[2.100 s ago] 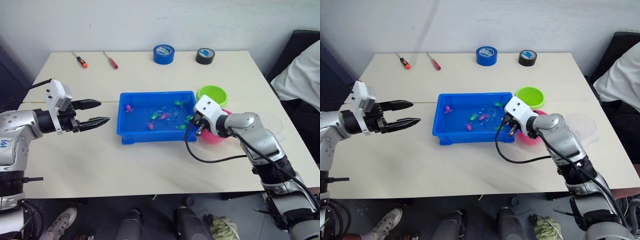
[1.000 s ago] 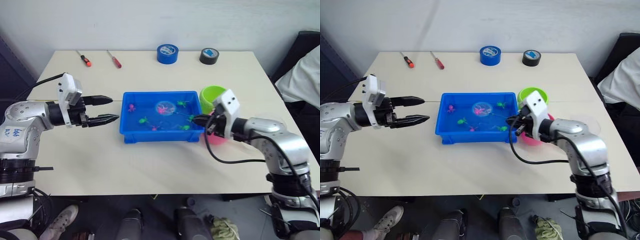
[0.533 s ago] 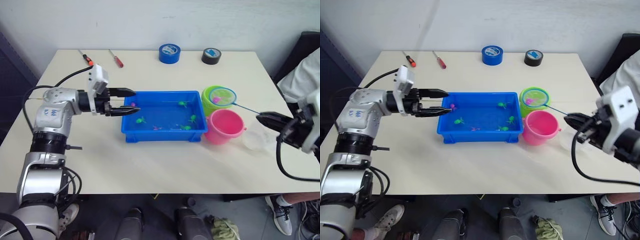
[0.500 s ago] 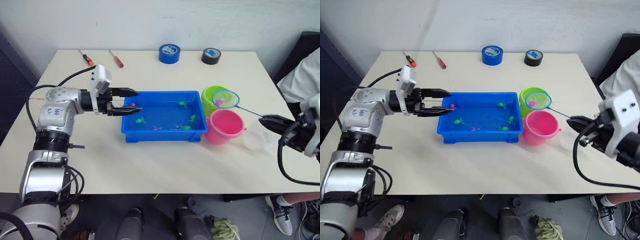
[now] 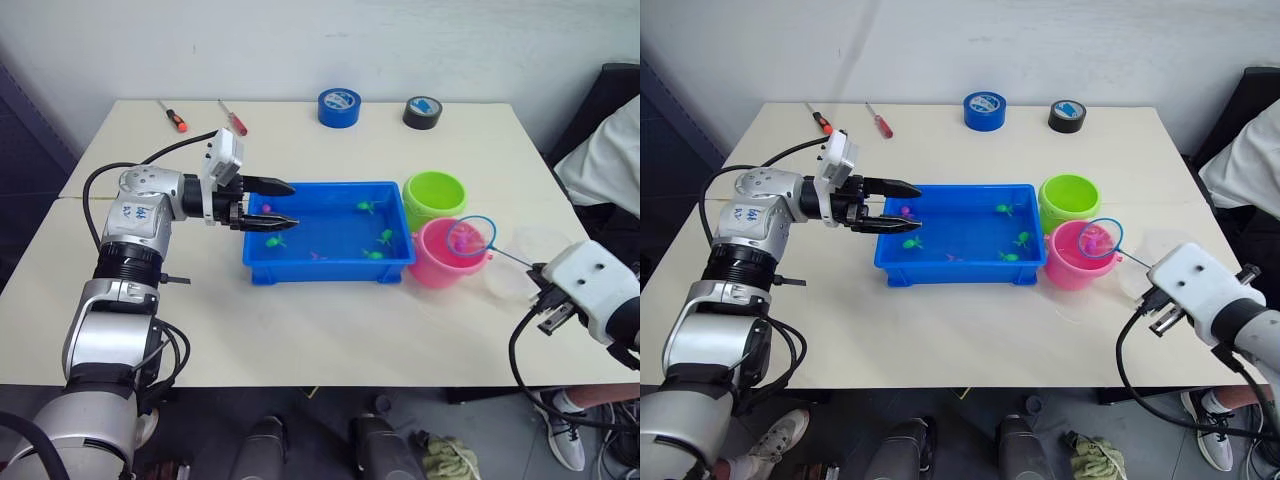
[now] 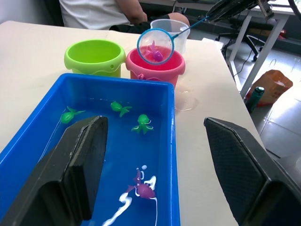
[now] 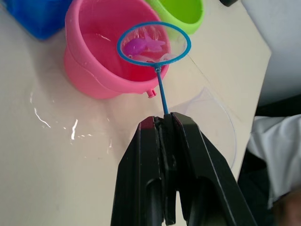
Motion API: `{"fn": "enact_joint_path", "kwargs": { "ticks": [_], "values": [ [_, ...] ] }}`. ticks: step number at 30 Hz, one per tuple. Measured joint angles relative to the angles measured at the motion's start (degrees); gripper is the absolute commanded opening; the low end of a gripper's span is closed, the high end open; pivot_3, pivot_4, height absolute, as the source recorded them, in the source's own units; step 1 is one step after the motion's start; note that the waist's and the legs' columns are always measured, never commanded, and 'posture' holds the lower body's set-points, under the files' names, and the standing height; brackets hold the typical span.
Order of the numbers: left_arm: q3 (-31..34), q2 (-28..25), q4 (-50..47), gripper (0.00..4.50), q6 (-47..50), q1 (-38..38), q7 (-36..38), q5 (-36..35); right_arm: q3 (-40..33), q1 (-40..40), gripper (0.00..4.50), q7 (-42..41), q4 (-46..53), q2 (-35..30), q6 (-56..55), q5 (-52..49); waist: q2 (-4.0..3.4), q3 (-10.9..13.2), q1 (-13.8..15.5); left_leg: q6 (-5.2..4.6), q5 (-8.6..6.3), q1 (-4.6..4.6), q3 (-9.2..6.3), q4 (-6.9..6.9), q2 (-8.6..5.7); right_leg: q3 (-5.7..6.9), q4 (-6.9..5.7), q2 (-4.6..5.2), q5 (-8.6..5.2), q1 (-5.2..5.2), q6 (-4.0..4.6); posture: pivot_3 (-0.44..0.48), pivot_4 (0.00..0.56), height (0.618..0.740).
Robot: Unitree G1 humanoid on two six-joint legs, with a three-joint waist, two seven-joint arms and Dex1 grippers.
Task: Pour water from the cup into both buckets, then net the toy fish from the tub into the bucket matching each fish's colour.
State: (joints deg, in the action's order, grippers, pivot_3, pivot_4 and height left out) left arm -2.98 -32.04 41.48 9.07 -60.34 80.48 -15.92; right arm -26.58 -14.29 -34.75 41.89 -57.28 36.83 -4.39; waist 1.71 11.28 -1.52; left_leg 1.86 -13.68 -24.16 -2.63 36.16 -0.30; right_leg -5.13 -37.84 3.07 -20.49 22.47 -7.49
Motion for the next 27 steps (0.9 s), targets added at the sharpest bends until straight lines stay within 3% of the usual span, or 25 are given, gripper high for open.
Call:
{"fn": "enact_joint_path", "kwargs": {
  "ticks": [4,9,21,27],
  "values": [
    [0.2,-0.1,-0.1,3.58,0.0,0.0,0.0,0.1,2.7,-4.9,0.00,2.4,-3.0,-3.2,-11.7,12.5,0.00,0.0,0.0,0.01,0.00,0.01,0.00,0.01,-0.01,0.00,-0.01,0.00,0.00,-0.01,0.00,0.000,0.150,0.734],
    [0.8,-0.5,-0.9,3.58,0.2,1.8,-0.6,0.1,4.2,-7.3,0.00,8.2,-7.3,-2.7,-25.2,25.5,0.00,0.0,-0.1,0.03,0.02,0.03,0.01,0.02,0.00,-0.02,-0.05,-0.03,0.00,0.00,0.00,0.000,0.150,0.734],
    [2.3,-1.8,-4.8,3.58,1.3,4.8,-2.0,0.0,6.3,-10.4,0.00,20.7,-14.1,4.3,-42.1,43.2,0.00,0.0,0.0,0.08,0.06,0.06,0.02,0.07,-0.02,0.00,-0.17,-0.05,0.00,-0.03,0.01,0.000,0.150,0.734],
    [2.4,-1.8,-5.6,3.58,1.9,5.1,-2.4,0.0,6.0,-11.1,0.00,25.3,-15.2,6.8,-45.1,50.0,0.00,0.0,-0.1,0.09,0.09,0.12,0.03,0.11,-0.04,-0.03,-0.28,-0.11,0.00,-0.06,0.00,0.000,0.150,0.734]
  ]
}}
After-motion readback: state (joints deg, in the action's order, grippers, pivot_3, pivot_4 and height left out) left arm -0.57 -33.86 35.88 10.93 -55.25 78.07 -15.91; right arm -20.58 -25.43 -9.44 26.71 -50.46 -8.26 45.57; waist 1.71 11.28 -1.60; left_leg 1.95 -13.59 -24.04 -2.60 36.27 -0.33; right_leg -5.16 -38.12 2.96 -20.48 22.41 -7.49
